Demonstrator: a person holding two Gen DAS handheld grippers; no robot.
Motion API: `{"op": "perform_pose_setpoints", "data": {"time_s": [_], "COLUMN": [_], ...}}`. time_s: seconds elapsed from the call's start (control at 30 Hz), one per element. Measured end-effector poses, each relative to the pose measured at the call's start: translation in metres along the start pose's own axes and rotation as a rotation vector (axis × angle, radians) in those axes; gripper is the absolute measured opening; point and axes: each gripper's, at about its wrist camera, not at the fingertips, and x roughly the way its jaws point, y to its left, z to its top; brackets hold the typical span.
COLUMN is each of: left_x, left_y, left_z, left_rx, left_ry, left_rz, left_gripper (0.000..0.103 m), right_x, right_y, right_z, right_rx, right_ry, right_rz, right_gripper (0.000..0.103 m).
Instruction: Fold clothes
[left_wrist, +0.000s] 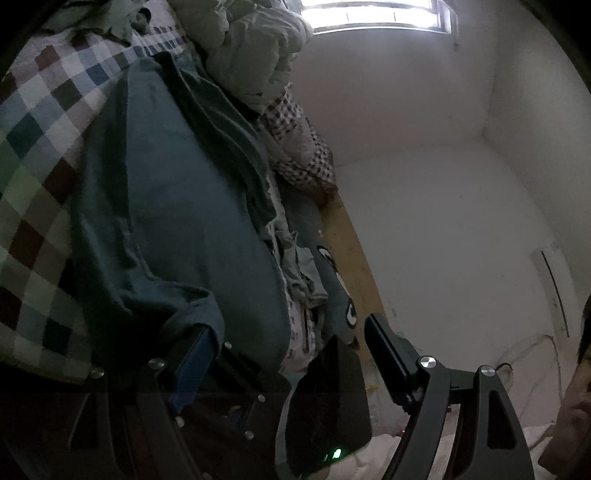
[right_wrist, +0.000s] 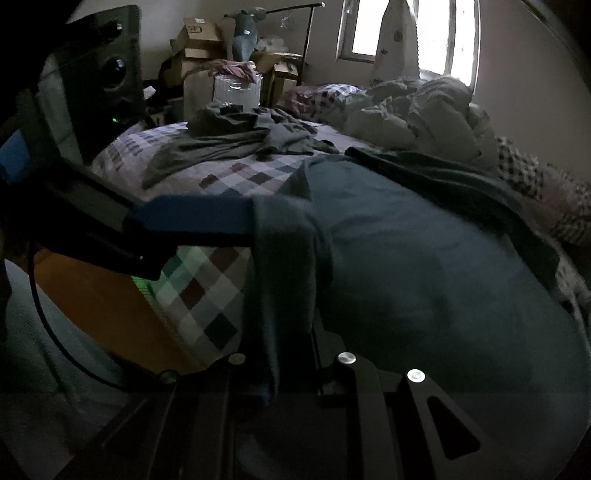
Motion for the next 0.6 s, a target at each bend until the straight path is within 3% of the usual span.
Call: {"op": "perform_pose_setpoints", "data": {"time_s": [0.27,0.43,0.6], "left_x": [-0.001,0.000,0.000], "left_y": [0.005,0.013,0.015], "left_z": [-0.001,-0.003,-0.004], "left_rx": [-0.029,-0.055,-0.059], "left_ry": [0.016,0.025,0.021], "left_rz": [0.023,0.095,0.104], "left_gripper": [0.083,0.083,0.083], "right_x": [0.010,0.010,0.013], "right_y": [-0.041,-0.056,-0.069], "right_z": [-0.003,-0.004,-0.006], "right_rx": [0.252,0.327,0.401], "right_ry": [0.062,0.071,0.085], "right_rz": [0.128,0.164,0.201], "right_gripper": [0.016,0.016,0.016]}}
